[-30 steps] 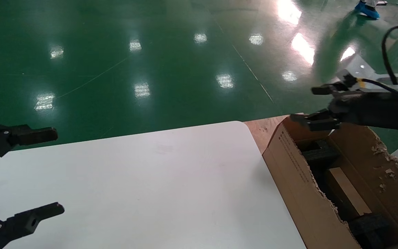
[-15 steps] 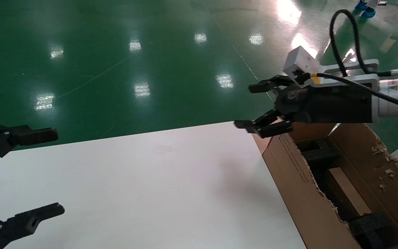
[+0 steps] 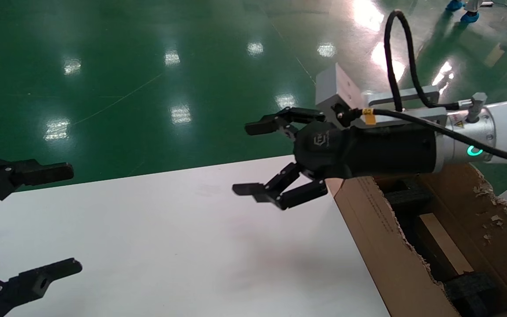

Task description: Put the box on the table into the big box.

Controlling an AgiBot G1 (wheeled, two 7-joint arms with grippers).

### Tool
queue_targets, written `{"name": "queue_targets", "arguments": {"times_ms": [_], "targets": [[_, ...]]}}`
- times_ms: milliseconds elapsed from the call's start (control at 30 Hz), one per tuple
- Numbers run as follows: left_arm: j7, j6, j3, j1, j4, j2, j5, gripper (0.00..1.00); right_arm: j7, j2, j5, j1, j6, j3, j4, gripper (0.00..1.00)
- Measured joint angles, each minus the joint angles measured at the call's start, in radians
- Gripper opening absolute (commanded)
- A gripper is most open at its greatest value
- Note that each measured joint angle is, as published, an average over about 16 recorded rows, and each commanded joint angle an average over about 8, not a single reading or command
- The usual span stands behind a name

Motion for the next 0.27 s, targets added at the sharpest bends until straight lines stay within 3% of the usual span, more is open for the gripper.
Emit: {"name": "queue_targets", "arguments": {"times_ms": [267], "targets": [[0.0,0.0,0.0,0.0,0.0,0.0,0.0,1.0,0.0,-0.039,-0.006,-0.128,-0.063,0.176,0.012,1.0]]}}
